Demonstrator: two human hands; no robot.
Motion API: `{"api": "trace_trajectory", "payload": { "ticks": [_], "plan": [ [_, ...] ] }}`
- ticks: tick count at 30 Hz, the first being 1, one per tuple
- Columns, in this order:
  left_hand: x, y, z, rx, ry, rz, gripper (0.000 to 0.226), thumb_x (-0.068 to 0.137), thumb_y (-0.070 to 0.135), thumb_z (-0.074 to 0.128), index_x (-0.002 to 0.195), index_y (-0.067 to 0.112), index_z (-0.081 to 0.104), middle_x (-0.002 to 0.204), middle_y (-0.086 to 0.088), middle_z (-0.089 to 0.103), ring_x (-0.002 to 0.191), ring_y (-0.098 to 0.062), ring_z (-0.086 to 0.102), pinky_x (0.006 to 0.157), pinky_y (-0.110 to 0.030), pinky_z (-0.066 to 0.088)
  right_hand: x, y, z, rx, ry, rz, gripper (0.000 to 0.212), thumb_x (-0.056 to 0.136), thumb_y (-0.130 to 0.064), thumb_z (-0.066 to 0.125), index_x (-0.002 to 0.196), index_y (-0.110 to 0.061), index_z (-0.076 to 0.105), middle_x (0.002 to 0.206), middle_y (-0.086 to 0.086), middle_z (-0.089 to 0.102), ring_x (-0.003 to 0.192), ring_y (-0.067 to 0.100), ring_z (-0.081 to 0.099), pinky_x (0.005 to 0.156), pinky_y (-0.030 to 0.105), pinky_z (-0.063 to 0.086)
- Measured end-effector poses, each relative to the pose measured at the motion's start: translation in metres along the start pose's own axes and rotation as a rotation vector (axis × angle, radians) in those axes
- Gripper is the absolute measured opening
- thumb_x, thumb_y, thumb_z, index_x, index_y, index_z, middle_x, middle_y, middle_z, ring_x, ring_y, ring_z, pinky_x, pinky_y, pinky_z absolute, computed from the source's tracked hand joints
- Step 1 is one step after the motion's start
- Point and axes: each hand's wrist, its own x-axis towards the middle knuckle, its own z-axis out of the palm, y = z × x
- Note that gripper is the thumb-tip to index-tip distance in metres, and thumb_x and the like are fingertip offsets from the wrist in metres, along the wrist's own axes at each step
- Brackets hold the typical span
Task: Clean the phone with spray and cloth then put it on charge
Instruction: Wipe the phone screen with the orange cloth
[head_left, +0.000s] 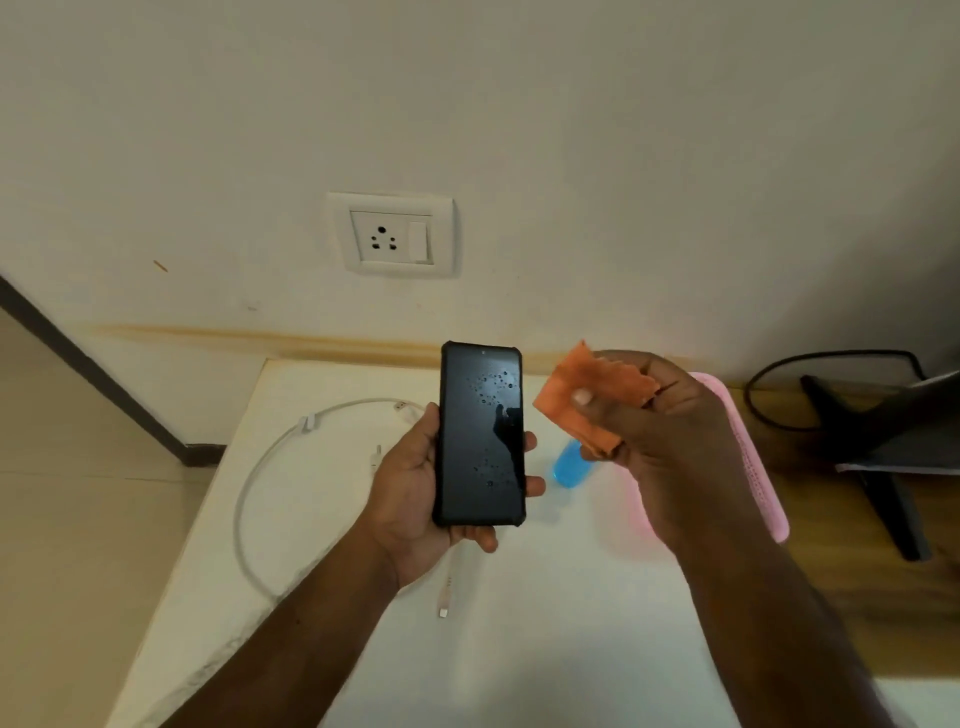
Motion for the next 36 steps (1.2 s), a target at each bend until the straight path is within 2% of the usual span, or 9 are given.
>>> {"api": "trace_trajectory", "payload": {
  "ticks": [3, 6, 9, 12, 16, 23, 29, 32, 36],
  "plan": [
    [-0.003, -0.001, 0.0, 0.016, -0.008, -0.008, 0.066, 0.101, 0.062, 0.02, 0.141, 0.023, 0.055, 0.137, -0.019, 0.06, 0.116, -0.05, 0.06, 0.048, -0.034, 0.056, -0.005, 0.007, 0.024, -0.182, 0.067, -0.116, 0.007, 0.076, -0.056, 0.07, 0.081, -0.052, 0.067, 0.075, -0.023, 0.068, 0.074, -0.003, 0.065, 0.06, 0.01, 0.05],
    [-0.006, -0.004, 0.002, 0.015, -0.023, -0.009, 0.065, 0.1, 0.063, 0.021, 0.136, 0.025, 0.06, 0.132, -0.017, 0.064, 0.112, -0.048, 0.063, 0.049, -0.034, 0.056, -0.004, 0.023, 0.038, -0.538, 0.155, -0.369, 0.02, 0.091, -0.029, 0.061, 0.098, -0.047, 0.063, 0.086, -0.023, 0.059, 0.081, -0.005, 0.059, 0.067, 0.0, 0.041],
    [-0.008, -0.008, 0.003, 0.008, -0.031, -0.002, 0.062, 0.097, 0.063, 0.026, 0.128, 0.026, 0.066, 0.114, -0.013, 0.072, 0.093, -0.038, 0.072, 0.048, -0.033, 0.056, 0.0, 0.033, 0.046, -0.763, 0.242, -0.463, 0.031, 0.089, -0.028, 0.054, 0.117, -0.029, 0.066, 0.104, -0.007, 0.063, 0.091, 0.008, 0.055, 0.08, 0.013, 0.043],
    [-0.007, -0.013, 0.004, 0.019, -0.028, -0.013, 0.062, 0.096, 0.065, 0.029, 0.126, 0.026, 0.067, 0.11, -0.012, 0.073, 0.089, -0.036, 0.072, 0.049, -0.034, 0.055, 0.0, 0.038, 0.048, -0.897, 0.294, -0.572, 0.036, 0.093, -0.028, 0.045, 0.117, -0.017, 0.069, 0.107, 0.003, 0.069, 0.096, 0.021, 0.058, 0.084, 0.034, 0.053],
    [-0.006, -0.015, 0.006, 0.044, -0.073, -0.03, 0.062, 0.094, 0.067, 0.033, 0.126, 0.027, 0.067, 0.113, -0.012, 0.073, 0.093, -0.035, 0.072, 0.053, -0.034, 0.054, 0.003, 0.032, 0.049, -0.881, 0.282, -0.606, 0.032, 0.089, -0.015, 0.053, 0.115, -0.012, 0.071, 0.106, 0.005, 0.07, 0.098, 0.023, 0.059, 0.083, 0.028, 0.048],
    [-0.005, -0.009, 0.0, 0.039, 0.0, 0.032, 0.062, 0.096, 0.066, 0.033, 0.126, 0.023, 0.067, 0.112, -0.016, 0.071, 0.086, -0.042, 0.067, 0.049, -0.033, 0.052, 0.001, 0.019, 0.062, -0.929, -0.029, -0.491, 0.045, 0.086, -0.009, 0.053, 0.13, -0.014, 0.06, 0.129, 0.002, 0.059, 0.12, 0.022, 0.051, 0.091, 0.035, 0.051],
    [-0.003, -0.007, -0.004, 0.025, 0.005, 0.086, 0.061, 0.093, 0.067, 0.042, 0.122, 0.022, 0.069, 0.104, -0.013, 0.073, 0.073, -0.032, 0.069, 0.052, -0.034, 0.052, -0.014, 0.023, 0.078, -1.019, -0.066, -0.439, 0.05, 0.083, -0.014, 0.065, 0.133, -0.017, 0.057, 0.126, 0.004, 0.059, 0.117, 0.024, 0.053, 0.088, 0.039, 0.055],
    [-0.002, -0.007, -0.006, 0.053, 0.081, 0.116, 0.06, 0.083, 0.073, 0.05, 0.117, 0.029, 0.073, 0.108, -0.006, 0.076, 0.086, -0.024, 0.074, 0.069, -0.039, 0.054, -0.025, 0.029, 0.09, -1.111, -0.042, -0.443, 0.063, 0.07, -0.022, 0.084, 0.128, -0.017, 0.061, 0.118, 0.004, 0.064, 0.107, 0.024, 0.061, 0.082, 0.035, 0.055],
    [-0.003, -0.005, -0.003, 0.082, 0.092, 0.15, 0.063, 0.078, 0.077, 0.056, 0.117, 0.031, 0.073, 0.11, -0.005, 0.076, 0.088, -0.025, 0.075, 0.073, -0.041, 0.055, -0.017, 0.026, 0.097, -1.054, 0.039, -0.496, 0.06, 0.073, -0.024, 0.082, 0.128, -0.017, 0.059, 0.119, 0.006, 0.062, 0.108, 0.025, 0.061, 0.083, 0.04, 0.057]
  ]
}}
